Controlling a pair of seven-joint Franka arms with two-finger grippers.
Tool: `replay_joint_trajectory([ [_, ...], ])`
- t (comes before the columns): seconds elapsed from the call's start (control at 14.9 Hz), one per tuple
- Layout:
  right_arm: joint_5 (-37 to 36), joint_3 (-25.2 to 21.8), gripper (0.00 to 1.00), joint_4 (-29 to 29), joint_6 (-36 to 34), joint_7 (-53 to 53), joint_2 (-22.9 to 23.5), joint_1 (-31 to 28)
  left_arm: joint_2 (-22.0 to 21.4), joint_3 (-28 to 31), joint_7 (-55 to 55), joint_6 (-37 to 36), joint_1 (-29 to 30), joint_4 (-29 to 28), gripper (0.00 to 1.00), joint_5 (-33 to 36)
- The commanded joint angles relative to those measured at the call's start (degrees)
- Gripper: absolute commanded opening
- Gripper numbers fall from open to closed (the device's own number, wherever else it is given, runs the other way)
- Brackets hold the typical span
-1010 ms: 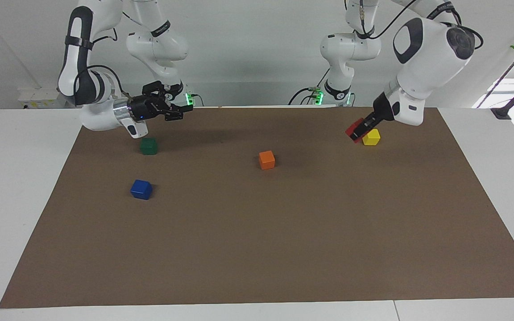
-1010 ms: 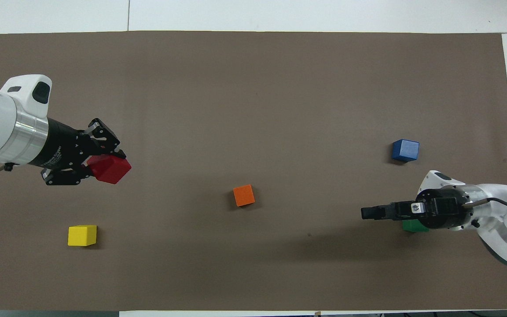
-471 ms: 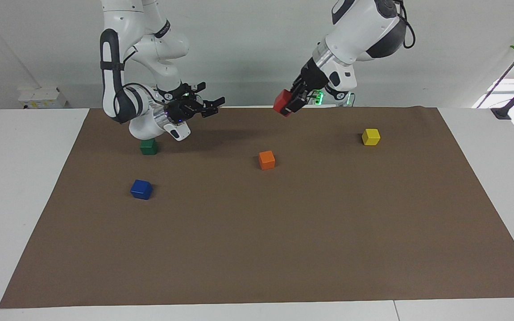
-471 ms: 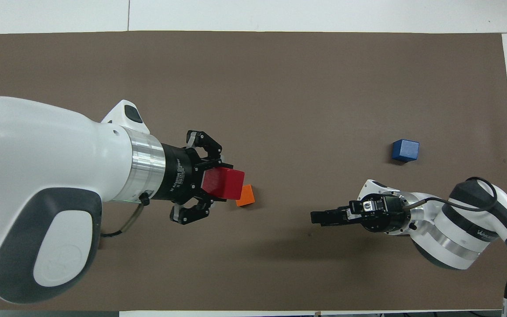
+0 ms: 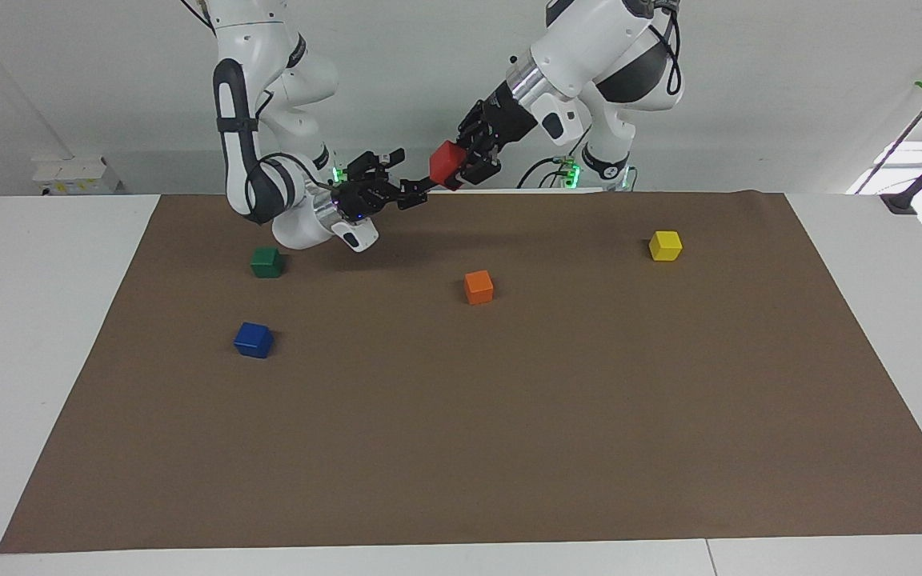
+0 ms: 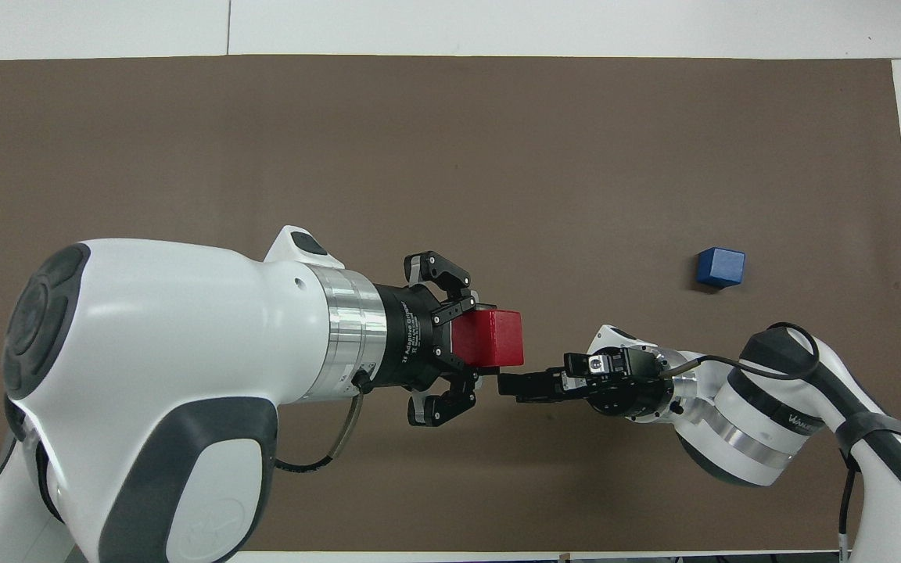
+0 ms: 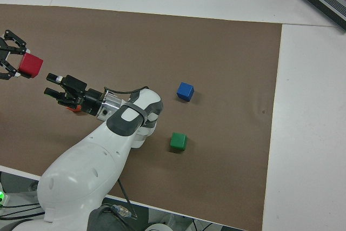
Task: Transfer red block to right arm and stack on blue block
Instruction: 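Close the right gripper on the red cube held by the left gripper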
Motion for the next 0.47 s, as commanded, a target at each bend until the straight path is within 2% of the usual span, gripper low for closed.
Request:
replay_joint_trajectory([
  [0.0,4.4,0.1,1.0,0.6,1.1,-1.0,-0.1,2.1,-1.6,0.7,-1.3,1.6,-1.6,-2.3,0.0,-1.8],
  [0.4,7.8,0.1,1.0,1.5,2.3,-1.5,0.1,5.0,-3.2,0.7,-4.6,1.3,-2.4,-5.0,0.0,-2.2],
])
